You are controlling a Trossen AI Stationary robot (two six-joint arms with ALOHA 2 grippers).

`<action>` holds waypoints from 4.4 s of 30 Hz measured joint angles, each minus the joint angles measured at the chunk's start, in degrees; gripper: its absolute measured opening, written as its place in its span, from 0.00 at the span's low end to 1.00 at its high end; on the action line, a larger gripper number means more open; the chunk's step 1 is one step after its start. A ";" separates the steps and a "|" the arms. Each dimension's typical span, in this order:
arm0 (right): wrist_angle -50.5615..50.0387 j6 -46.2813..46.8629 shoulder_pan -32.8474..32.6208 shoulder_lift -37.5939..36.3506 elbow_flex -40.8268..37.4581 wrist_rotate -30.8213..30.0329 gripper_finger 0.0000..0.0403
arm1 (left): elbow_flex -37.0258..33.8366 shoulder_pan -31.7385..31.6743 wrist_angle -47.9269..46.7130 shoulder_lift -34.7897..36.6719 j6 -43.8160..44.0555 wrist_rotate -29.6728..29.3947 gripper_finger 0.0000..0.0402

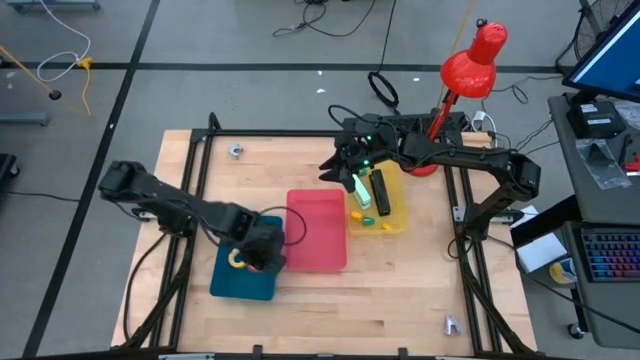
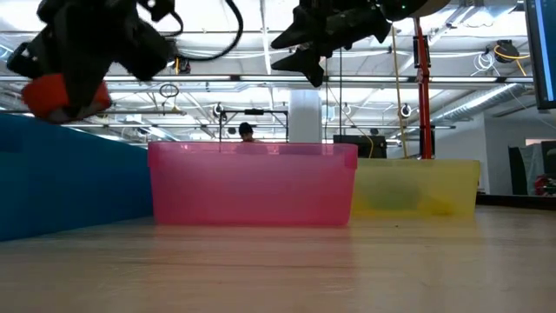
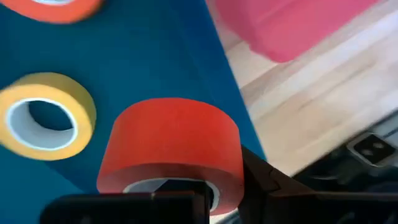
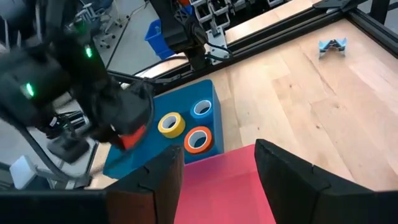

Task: Pick and place Stapler, Stapler remover, tape
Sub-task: Put the red tape into the blue bin, then put the blue staple remover into the yellow bin

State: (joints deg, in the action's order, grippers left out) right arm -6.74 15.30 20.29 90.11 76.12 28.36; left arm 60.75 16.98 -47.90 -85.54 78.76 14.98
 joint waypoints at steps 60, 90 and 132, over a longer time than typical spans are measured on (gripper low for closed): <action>-0.55 -8.42 4.26 -7.70 -0.02 0.24 0.39 | -0.02 -51.24 -11.90 20.39 -44.10 -36.69 0.50; -10.32 -17.40 4.81 -11.82 0.00 -13.51 0.39 | -0.04 -80.42 -0.78 -9.65 -38.94 -16.37 0.50; -12.07 -19.07 4.79 -11.80 -0.02 -13.37 0.39 | -1.92 -77.58 1.66 -11.43 -31.00 -24.28 0.50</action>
State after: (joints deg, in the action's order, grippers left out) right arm -18.81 -3.77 25.08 78.30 76.09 14.99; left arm 58.83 -60.60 -46.24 -96.97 47.76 -9.30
